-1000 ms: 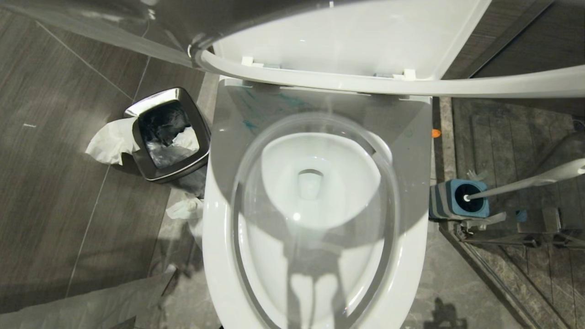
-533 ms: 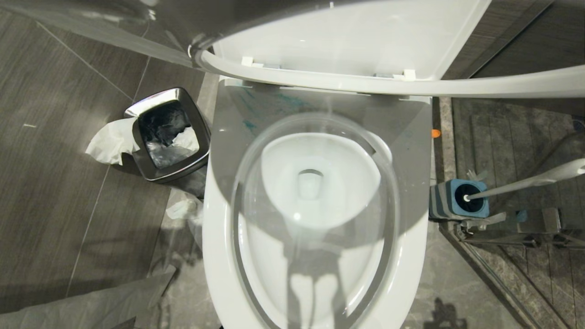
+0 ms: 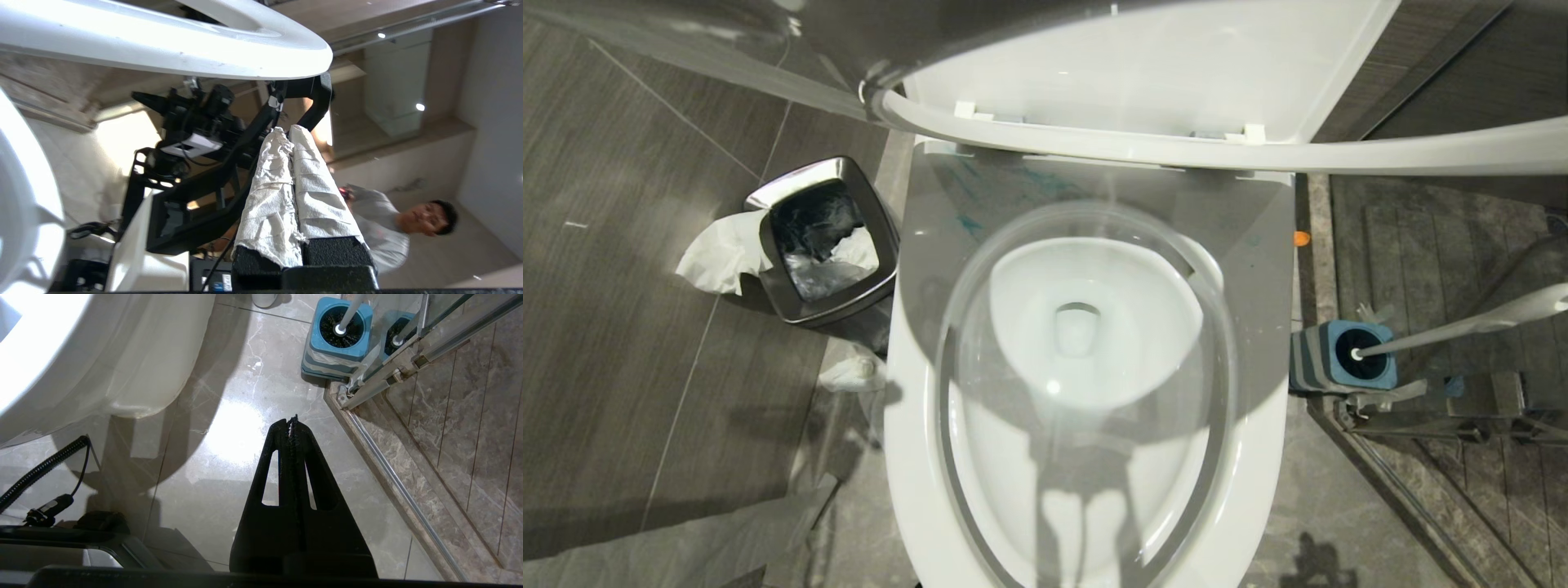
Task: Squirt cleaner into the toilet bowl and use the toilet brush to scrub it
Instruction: Close the toilet lid
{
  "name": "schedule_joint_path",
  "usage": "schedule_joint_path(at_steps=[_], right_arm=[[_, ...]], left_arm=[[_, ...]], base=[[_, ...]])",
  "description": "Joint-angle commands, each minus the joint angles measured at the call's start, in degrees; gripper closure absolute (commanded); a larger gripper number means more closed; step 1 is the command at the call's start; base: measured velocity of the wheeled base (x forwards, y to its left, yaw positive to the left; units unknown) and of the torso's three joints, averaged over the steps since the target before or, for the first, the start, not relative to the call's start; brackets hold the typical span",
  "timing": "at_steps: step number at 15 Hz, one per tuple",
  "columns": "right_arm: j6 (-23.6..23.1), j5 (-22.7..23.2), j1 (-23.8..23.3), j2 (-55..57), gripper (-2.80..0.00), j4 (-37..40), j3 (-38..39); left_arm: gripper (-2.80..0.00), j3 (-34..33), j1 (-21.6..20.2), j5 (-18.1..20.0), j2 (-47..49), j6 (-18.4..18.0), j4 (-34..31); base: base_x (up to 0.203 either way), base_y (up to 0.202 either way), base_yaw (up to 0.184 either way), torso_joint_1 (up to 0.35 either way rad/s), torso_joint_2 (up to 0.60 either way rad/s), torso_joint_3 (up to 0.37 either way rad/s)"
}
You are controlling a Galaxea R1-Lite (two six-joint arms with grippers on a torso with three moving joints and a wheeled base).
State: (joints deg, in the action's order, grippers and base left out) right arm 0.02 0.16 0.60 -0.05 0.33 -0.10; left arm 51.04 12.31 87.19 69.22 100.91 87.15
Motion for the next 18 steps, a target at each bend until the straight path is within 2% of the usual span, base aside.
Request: schedule_joint_path(at_steps=[1, 8, 15, 18], right_arm=[[-0.02, 0.02, 0.02, 0.05, 0.0, 0.02, 0.01], [-0.02, 0.02, 0.02, 0.05, 0.0, 0.02, 0.01], [-0.02, 0.02, -0.05, 0.05, 0.0, 0.02, 0.01], [-0.02, 0.02, -0.07, 0.05, 0.0, 0.02, 0.01]], left_arm=[[0.0, -0.2, 2.74, 0.48, 2.42, 0.6, 0.51], [0.0, 0.5, 7.16, 0.48, 6.37, 0.69, 0.51], [0.0, 7.6, 8.49, 0.48, 11.54, 0.4, 0.51], [0.0, 11.39, 8.7, 0.48, 13.69, -0.88, 0.51]], base=[[0.0, 0.0, 0.0, 0.0, 0.0, 0.0], [0.0, 0.0, 0.0, 0.0, 0.0, 0.0], [0.0, 0.0, 0.0, 0.0, 0.0, 0.0], [0.0, 0.0, 0.0, 0.0, 0.0, 0.0]])
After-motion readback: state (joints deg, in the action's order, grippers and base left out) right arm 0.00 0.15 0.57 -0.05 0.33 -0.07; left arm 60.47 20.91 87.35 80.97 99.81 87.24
